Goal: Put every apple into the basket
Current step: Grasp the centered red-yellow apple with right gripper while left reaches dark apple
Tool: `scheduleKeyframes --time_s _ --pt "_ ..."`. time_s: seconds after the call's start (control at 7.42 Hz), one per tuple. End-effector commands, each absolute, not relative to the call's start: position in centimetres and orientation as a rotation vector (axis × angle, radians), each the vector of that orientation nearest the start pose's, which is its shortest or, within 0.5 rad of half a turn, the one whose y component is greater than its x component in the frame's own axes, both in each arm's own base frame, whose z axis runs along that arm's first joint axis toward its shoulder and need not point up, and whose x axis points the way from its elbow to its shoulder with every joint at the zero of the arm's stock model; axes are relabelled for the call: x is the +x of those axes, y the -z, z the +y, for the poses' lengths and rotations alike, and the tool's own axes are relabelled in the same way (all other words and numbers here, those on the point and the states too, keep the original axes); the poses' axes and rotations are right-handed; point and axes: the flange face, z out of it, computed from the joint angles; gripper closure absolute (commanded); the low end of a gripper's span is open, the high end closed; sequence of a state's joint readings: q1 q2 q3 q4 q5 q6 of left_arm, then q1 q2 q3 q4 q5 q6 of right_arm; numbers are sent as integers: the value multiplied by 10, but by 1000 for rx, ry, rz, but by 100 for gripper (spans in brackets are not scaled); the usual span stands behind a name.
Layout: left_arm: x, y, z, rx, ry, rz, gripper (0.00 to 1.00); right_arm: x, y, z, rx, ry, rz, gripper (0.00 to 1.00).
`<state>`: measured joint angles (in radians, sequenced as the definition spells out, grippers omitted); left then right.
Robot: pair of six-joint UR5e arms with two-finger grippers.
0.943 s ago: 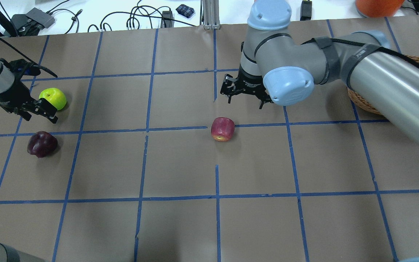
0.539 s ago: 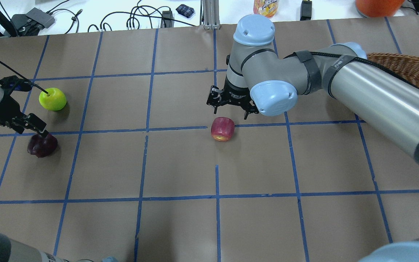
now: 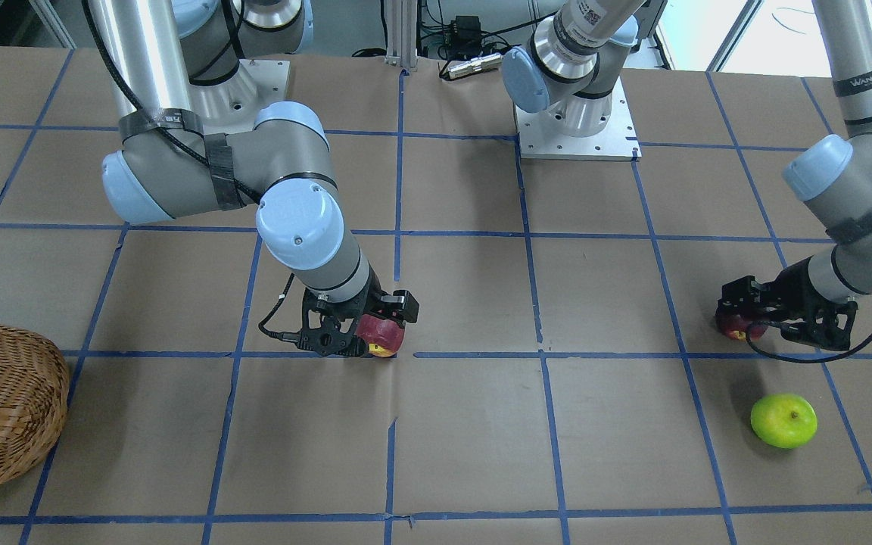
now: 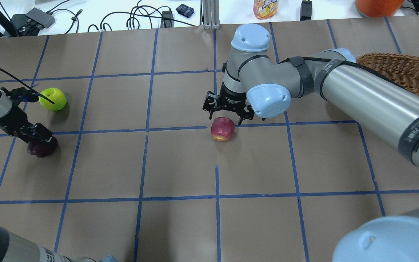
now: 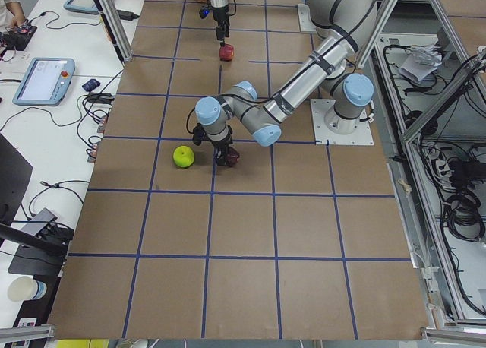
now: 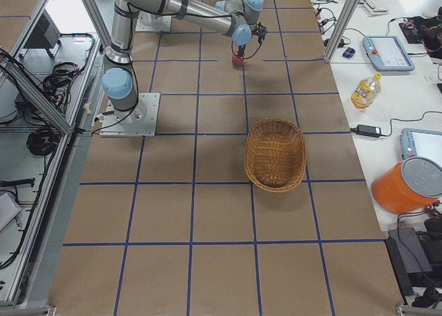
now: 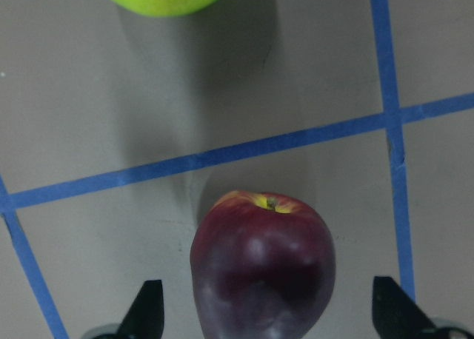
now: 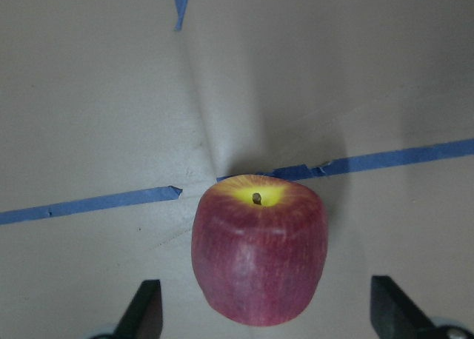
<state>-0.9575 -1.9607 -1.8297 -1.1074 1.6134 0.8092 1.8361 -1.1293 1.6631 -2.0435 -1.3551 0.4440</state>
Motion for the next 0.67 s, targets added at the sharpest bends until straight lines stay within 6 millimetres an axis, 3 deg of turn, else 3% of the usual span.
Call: scheduleKeyframes --time_s 0.0,0.13,0.27,0.4,0.54 --pt "215 -201 -528 327 -276 3196 46 311 -227 -553 270 -230 2942 0" --pt "208 -219 -533 334 -247 3182 58 311 -216 -555 273 -253 2947 0" --pt "204 -237 -532 354 -248 3179 78 312 -206 -557 276 -265 2947 0" --pt "189 -263 -537 362 -267 3187 79 313 -191 -562 277 -237 2943 0" --pt "148 -295 -550 375 -275 3173 79 314 -183 -565 279 -235 2943 0"
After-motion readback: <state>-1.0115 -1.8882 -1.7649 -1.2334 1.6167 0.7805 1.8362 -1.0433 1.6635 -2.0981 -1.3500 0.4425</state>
